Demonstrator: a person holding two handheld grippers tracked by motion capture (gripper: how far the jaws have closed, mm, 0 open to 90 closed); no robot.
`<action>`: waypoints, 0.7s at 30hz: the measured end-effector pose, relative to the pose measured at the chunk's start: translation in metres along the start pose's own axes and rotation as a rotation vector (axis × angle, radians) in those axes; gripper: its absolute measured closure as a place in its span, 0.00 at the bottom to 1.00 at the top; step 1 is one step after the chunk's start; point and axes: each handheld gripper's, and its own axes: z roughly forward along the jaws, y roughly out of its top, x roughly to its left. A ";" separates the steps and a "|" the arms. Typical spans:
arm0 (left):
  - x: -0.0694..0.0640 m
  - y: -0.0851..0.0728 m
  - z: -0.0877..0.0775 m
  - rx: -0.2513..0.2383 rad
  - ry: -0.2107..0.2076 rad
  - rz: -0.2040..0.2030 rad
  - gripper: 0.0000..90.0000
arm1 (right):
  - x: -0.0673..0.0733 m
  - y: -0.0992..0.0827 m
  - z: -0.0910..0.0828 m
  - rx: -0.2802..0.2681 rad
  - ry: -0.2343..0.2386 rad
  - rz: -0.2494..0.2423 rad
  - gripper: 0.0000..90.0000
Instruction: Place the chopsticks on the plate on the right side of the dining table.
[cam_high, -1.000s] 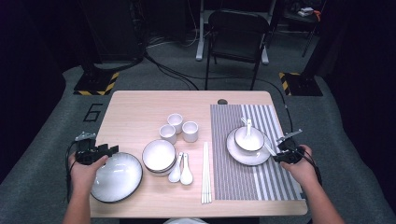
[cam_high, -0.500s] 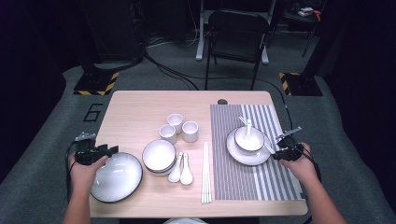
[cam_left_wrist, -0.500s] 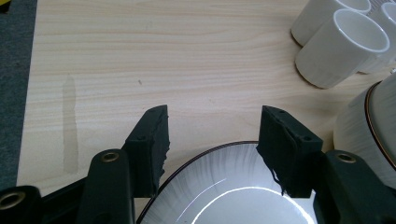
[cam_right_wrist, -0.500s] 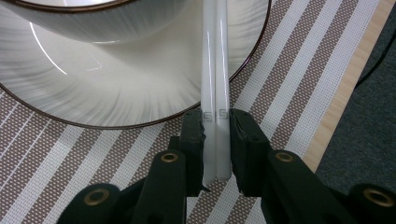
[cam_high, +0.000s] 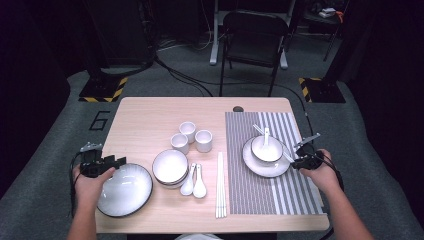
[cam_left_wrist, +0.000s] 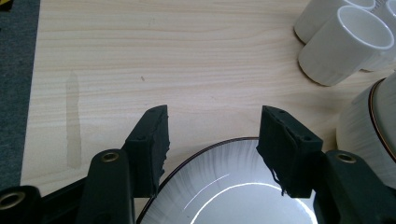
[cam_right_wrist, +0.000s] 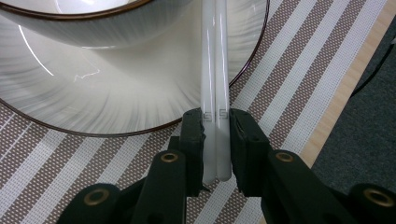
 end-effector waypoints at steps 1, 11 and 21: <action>0.000 0.000 0.000 0.000 0.000 0.000 0.48 | -0.001 0.000 0.000 0.003 0.003 -0.003 0.85; 0.000 0.000 0.000 0.003 0.001 0.000 0.48 | -0.005 0.004 0.001 0.019 -0.002 -0.037 0.85; 0.000 -0.001 -0.001 0.003 -0.001 -0.005 0.48 | -0.009 0.006 0.002 0.030 0.010 -0.082 0.85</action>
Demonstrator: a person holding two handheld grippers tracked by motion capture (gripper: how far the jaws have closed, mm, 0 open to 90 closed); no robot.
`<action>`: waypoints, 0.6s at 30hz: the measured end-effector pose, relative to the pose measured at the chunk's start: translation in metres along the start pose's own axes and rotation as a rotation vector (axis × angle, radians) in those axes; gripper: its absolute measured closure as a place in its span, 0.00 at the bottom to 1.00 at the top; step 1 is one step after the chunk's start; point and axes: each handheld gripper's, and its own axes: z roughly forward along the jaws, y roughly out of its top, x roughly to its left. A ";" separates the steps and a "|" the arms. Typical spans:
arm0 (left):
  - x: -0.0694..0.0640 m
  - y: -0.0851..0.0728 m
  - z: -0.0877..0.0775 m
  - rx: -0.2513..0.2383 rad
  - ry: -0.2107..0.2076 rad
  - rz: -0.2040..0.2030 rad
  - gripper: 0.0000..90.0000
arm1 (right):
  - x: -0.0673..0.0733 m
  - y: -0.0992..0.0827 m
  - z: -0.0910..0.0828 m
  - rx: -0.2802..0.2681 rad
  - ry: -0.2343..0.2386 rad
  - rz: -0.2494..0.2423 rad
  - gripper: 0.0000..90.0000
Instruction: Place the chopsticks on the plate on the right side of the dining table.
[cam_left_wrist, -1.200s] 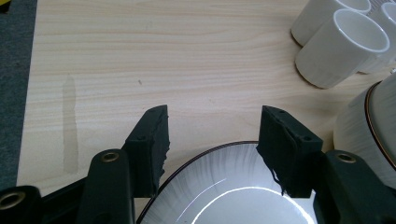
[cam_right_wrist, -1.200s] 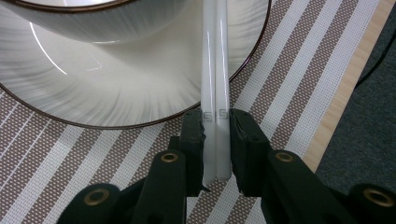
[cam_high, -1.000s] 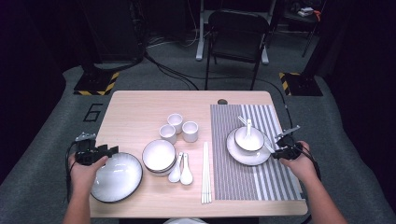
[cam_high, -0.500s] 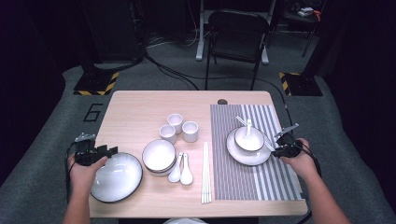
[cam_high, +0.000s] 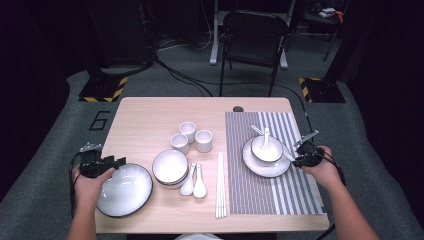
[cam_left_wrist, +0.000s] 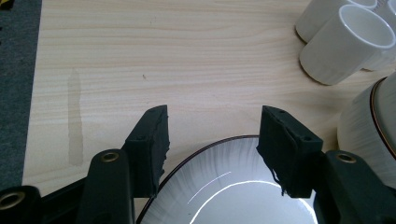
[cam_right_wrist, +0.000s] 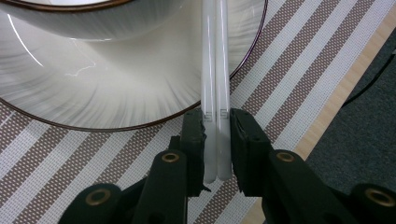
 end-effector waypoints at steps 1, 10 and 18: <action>0.000 0.000 0.000 0.001 0.000 0.000 0.48 | 0.000 0.000 0.000 0.001 0.000 -0.002 0.85; 0.001 -0.001 0.000 -0.005 0.001 -0.005 0.48 | -0.004 0.004 0.001 0.006 -0.009 -0.024 0.85; 0.002 -0.002 -0.001 -0.006 0.001 -0.007 0.48 | -0.008 0.007 0.003 0.007 -0.014 -0.052 0.85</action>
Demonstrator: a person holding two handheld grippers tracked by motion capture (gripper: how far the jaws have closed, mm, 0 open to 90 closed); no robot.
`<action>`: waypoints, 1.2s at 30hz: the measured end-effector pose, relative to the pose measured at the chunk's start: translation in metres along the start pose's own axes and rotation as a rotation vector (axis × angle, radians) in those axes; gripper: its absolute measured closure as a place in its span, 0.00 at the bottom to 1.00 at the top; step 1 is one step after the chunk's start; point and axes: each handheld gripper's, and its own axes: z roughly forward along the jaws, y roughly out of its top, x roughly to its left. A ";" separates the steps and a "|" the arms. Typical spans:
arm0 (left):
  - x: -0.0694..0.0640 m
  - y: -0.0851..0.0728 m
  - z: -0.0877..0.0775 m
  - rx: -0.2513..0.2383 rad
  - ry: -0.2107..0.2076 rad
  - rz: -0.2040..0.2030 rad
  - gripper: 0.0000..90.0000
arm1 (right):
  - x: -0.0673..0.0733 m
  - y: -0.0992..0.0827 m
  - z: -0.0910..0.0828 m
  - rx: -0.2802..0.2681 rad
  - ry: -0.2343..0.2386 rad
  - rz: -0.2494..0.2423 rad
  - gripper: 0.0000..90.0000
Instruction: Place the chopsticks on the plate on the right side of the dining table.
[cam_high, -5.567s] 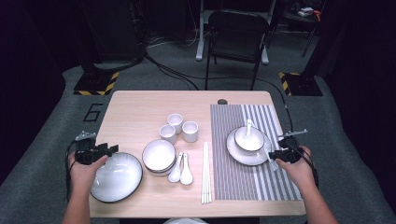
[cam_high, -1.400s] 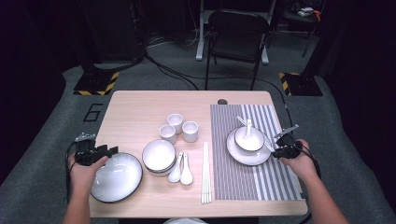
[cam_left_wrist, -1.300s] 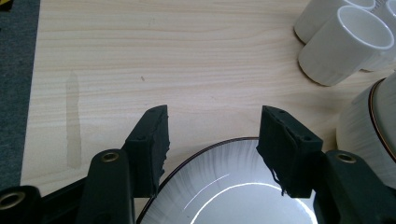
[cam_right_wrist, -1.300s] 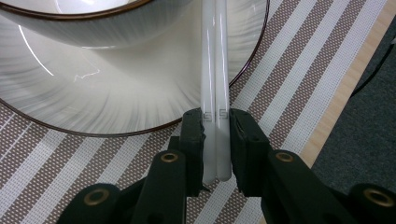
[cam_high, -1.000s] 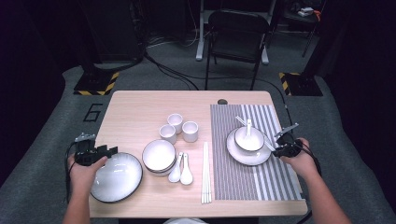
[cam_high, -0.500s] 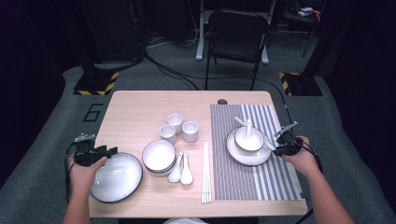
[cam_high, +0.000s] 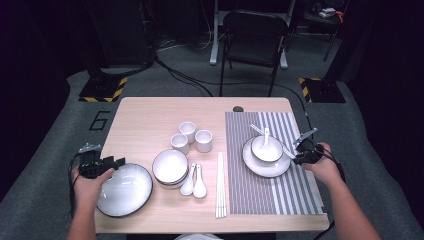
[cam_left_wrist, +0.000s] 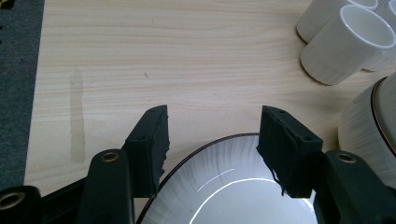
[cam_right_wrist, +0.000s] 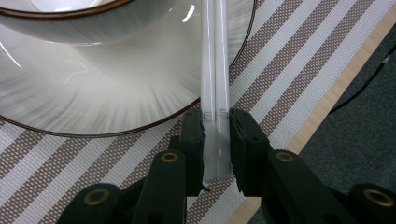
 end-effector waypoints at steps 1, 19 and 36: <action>0.000 0.000 0.000 -0.002 0.000 0.000 0.48 | 0.000 0.000 0.000 0.002 -0.002 0.000 0.85; 0.002 -0.003 -0.004 -0.001 0.012 -0.005 0.48 | -0.010 0.004 0.002 0.029 0.002 -0.088 0.85; 0.004 -0.007 -0.008 -0.006 0.021 -0.013 0.48 | -0.012 0.013 0.006 0.030 -0.004 -0.240 0.85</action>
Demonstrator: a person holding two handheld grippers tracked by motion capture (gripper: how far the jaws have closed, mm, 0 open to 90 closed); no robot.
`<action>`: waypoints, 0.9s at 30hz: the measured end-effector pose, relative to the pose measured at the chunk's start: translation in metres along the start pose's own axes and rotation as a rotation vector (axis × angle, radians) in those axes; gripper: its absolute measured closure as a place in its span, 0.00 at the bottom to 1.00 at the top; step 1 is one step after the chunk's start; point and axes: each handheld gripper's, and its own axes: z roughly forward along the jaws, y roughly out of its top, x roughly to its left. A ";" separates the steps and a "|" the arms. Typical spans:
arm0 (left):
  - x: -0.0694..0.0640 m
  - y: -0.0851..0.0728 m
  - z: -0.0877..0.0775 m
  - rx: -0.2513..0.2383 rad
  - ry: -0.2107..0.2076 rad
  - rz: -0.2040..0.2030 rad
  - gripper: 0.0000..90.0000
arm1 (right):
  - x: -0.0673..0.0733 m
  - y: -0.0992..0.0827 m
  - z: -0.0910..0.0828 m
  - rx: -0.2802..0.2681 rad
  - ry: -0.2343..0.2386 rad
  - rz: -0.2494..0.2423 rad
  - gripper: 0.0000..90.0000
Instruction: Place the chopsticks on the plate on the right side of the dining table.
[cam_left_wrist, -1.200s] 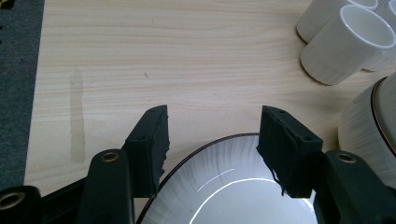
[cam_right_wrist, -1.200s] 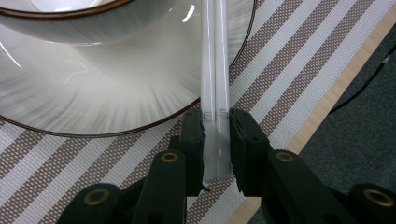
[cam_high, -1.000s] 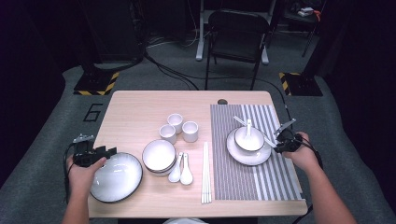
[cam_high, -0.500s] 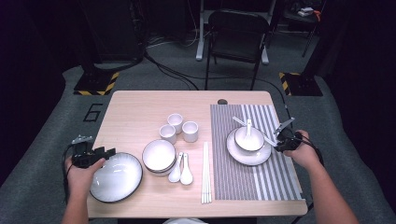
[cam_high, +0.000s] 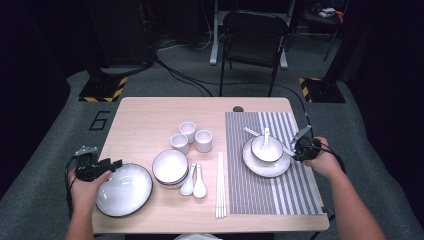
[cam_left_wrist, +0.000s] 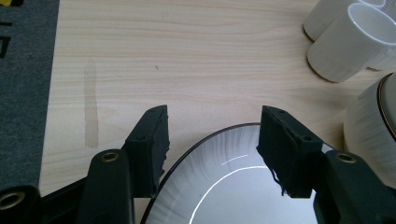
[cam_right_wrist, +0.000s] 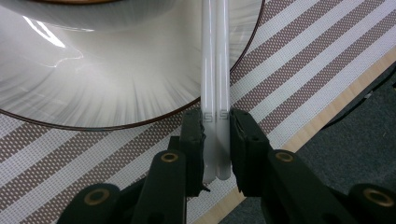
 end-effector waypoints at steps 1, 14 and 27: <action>0.001 0.000 -0.001 0.002 0.002 0.003 0.48 | -0.001 0.001 0.000 0.000 0.002 -0.011 0.85; 0.002 -0.002 -0.003 0.003 0.003 -0.003 0.48 | -0.003 0.005 0.002 0.022 0.003 -0.063 0.85; 0.002 -0.003 -0.003 0.003 0.005 -0.011 0.48 | -0.006 0.009 0.004 0.019 -0.004 -0.100 0.85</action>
